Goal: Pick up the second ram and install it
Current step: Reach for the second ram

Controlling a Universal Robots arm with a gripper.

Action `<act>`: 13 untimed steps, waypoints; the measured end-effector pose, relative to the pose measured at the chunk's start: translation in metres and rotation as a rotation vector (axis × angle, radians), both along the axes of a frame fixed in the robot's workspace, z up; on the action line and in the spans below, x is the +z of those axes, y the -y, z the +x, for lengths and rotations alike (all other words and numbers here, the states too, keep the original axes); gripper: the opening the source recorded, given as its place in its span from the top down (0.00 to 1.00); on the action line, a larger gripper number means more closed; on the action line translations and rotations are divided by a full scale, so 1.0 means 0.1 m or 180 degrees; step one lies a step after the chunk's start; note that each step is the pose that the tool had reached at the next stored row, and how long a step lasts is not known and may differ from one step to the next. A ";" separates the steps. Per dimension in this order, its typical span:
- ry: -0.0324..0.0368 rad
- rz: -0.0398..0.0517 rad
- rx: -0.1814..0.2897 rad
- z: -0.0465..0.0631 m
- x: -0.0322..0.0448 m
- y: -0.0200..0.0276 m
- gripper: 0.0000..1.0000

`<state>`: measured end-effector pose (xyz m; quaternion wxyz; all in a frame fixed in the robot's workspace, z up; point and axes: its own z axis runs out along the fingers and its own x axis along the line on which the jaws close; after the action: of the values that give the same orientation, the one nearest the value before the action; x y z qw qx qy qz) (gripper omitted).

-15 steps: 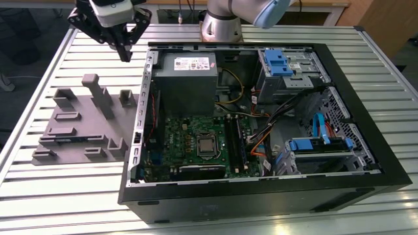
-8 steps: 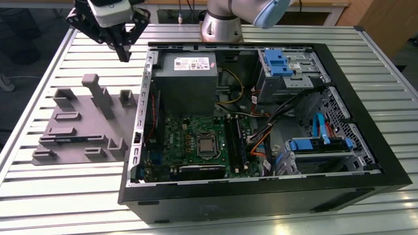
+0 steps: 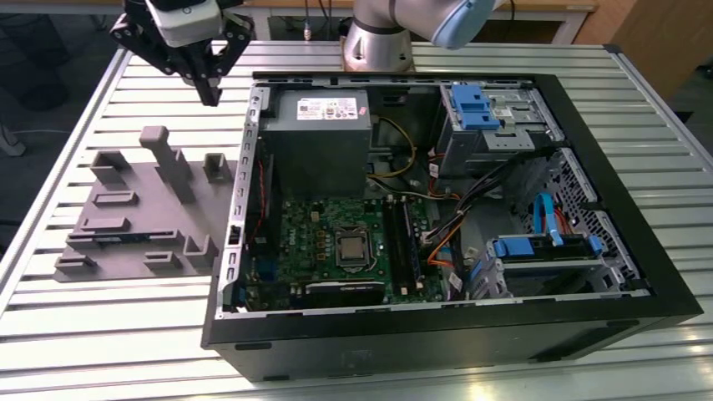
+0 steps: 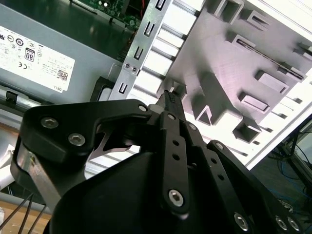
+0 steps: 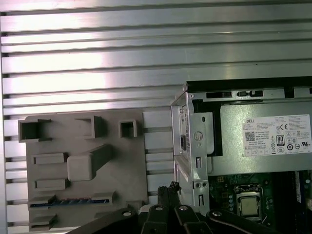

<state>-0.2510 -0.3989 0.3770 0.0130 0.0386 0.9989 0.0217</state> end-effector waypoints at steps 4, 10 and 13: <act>0.0000 0.0000 0.0000 -0.01 -0.001 0.000 0.89; 0.0000 0.0000 0.0000 -0.03 -0.004 0.000 0.89; 0.0000 0.0000 0.0000 -0.04 -0.006 0.000 0.89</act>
<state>-0.2553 -0.3989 0.3764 0.0130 0.0386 0.9989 0.0217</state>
